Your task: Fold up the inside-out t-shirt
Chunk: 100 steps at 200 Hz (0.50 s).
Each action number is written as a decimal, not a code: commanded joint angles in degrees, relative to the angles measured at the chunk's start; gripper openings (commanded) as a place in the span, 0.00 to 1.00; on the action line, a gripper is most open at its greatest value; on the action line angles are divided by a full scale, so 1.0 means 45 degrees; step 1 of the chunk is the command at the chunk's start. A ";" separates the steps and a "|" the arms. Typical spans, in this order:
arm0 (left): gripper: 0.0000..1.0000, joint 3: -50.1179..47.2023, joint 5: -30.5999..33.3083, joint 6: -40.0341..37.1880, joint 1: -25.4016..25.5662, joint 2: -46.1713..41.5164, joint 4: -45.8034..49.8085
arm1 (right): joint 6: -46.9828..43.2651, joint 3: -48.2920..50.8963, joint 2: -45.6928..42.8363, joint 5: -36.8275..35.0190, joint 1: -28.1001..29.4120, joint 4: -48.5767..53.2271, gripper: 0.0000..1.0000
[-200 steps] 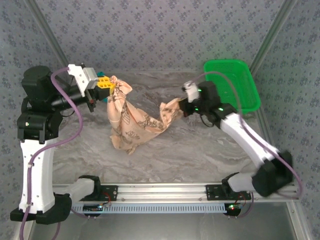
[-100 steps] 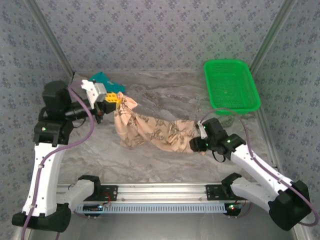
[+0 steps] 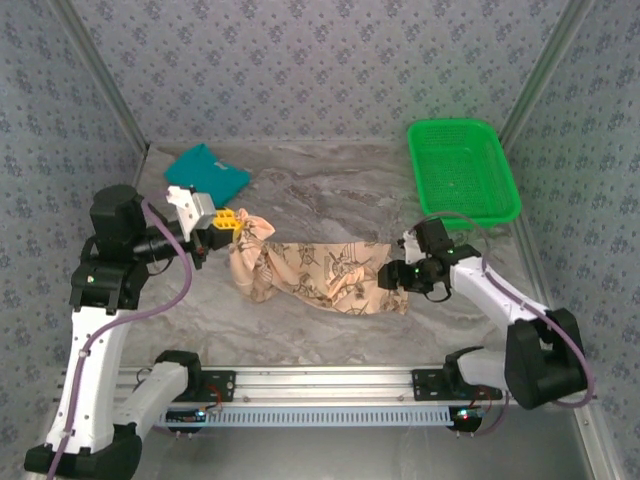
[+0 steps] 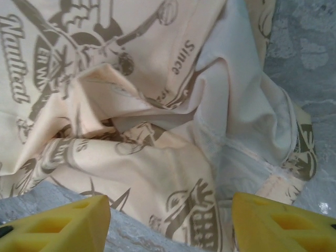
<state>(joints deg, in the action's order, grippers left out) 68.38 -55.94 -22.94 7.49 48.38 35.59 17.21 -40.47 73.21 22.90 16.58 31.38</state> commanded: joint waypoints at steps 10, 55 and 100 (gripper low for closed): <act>0.00 -0.0102 -0.0259 -0.0246 -0.0081 -0.0071 0.0174 | -0.0084 -0.0145 0.0983 0.1029 0.0064 -0.0272 0.54; 0.00 -0.0329 -0.0122 -0.0078 -0.0081 -0.0140 0.0171 | -0.0507 -0.0233 0.0044 0.2701 0.0434 -0.0279 0.00; 0.00 -0.0391 0.0961 0.0262 -0.0076 -0.0150 -0.0122 | -0.1168 -0.1540 -0.2932 0.2597 -0.0133 0.1285 0.00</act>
<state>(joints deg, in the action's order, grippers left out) 66.26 -54.81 -22.85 7.49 48.40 36.23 14.39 -41.67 67.24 34.96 18.09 31.94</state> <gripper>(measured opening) 0.057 0.062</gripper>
